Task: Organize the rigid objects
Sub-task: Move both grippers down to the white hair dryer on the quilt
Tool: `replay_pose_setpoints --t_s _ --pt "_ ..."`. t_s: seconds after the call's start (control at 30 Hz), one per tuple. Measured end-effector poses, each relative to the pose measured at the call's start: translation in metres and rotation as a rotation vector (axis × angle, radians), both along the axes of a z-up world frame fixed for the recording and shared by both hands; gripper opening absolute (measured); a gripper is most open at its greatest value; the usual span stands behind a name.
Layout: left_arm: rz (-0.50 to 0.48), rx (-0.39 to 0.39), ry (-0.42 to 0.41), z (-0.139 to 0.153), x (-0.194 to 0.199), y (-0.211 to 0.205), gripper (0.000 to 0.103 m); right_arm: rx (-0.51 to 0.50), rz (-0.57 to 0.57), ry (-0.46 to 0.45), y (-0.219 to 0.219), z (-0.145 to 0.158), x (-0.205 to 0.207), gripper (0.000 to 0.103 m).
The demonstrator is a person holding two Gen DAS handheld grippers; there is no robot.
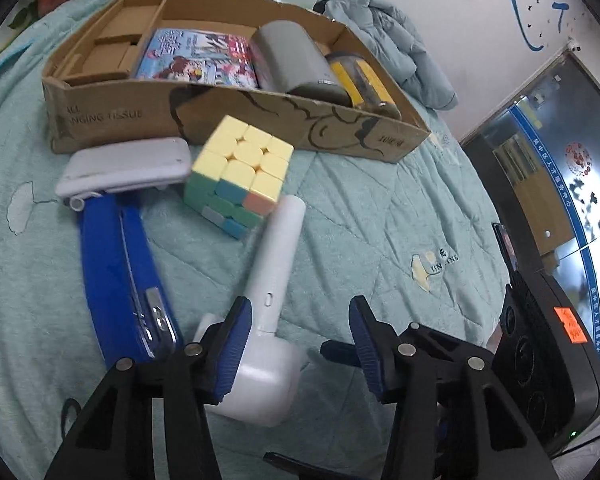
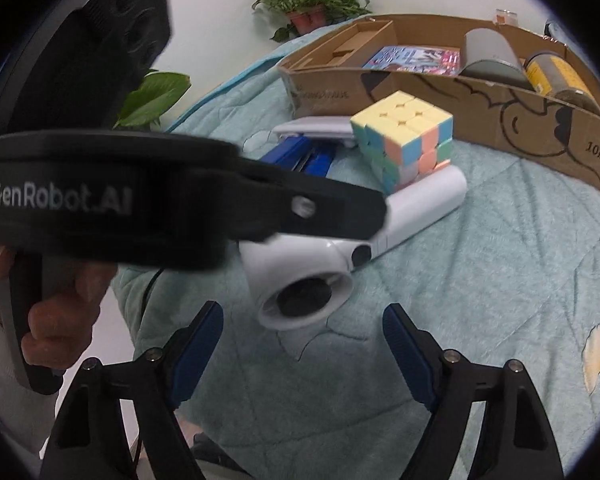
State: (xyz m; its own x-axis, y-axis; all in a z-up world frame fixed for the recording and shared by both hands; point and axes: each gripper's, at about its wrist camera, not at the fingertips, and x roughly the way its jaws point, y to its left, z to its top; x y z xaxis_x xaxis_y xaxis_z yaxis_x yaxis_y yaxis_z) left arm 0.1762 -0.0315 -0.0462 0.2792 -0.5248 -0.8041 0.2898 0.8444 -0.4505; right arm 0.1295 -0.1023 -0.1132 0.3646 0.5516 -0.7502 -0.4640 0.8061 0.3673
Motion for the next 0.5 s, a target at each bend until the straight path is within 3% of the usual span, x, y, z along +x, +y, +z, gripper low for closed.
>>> replay_pose_setpoints --t_s 0.3,0.5 --pt "-0.001 -0.017 0.052 0.000 0.000 -0.013 0.049 0.024 -0.030 0.055 -0.020 -0.006 -0.015 0.072" --pt "0.028 0.052 0.049 0.002 -0.004 0.005 0.051 0.048 -0.050 0.065 -0.026 -0.010 -0.017 0.071"
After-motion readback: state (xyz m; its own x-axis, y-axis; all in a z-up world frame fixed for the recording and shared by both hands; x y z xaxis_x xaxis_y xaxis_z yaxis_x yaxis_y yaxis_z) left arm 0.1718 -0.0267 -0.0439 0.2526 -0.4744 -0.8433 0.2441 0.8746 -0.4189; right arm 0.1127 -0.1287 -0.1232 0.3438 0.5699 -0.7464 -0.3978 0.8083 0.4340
